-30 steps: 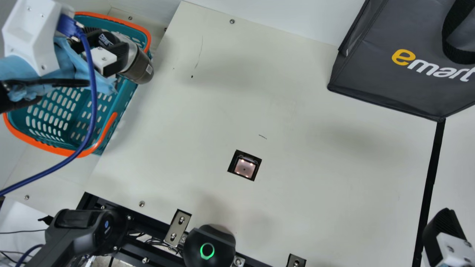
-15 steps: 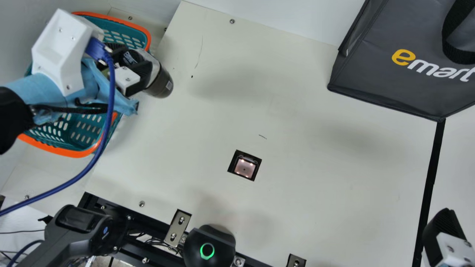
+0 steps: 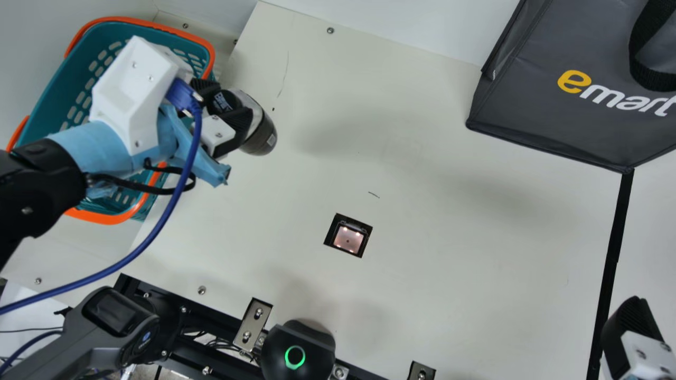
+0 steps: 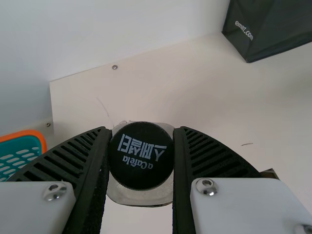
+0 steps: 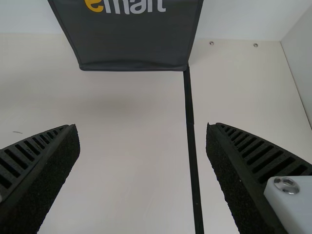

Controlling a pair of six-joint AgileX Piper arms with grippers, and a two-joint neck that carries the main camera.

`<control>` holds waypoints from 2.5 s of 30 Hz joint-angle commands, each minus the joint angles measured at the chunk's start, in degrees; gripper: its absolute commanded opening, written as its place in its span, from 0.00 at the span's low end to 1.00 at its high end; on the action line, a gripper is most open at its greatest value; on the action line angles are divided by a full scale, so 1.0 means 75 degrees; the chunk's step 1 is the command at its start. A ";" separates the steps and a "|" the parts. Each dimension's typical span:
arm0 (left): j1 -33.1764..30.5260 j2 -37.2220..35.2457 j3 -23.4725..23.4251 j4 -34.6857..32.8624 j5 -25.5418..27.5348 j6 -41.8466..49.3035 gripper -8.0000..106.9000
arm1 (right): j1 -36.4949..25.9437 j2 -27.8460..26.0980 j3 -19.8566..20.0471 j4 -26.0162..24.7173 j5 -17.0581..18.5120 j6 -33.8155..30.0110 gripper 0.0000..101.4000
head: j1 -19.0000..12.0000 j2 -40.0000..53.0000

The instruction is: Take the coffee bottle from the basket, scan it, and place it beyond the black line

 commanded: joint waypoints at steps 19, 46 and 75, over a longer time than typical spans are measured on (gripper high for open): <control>-0.1909 0.0707 0.0052 0.1016 -0.0686 -0.1735 0.16 | 0.0000 0.0000 0.0000 0.0000 0.0000 0.0000 0.90 | -0.0198 0.0018; -0.2820 0.1365 0.0358 0.1631 -0.1305 -0.2984 0.16 | 0.0000 0.0000 0.0000 0.0000 0.0000 0.0000 0.90 | -0.0198 0.0018; -0.2905 0.1678 0.0885 0.1685 -0.1714 -0.3132 0.16 | 0.0000 0.0000 0.0000 0.0000 0.0008 0.0000 0.90 | -0.0198 0.0018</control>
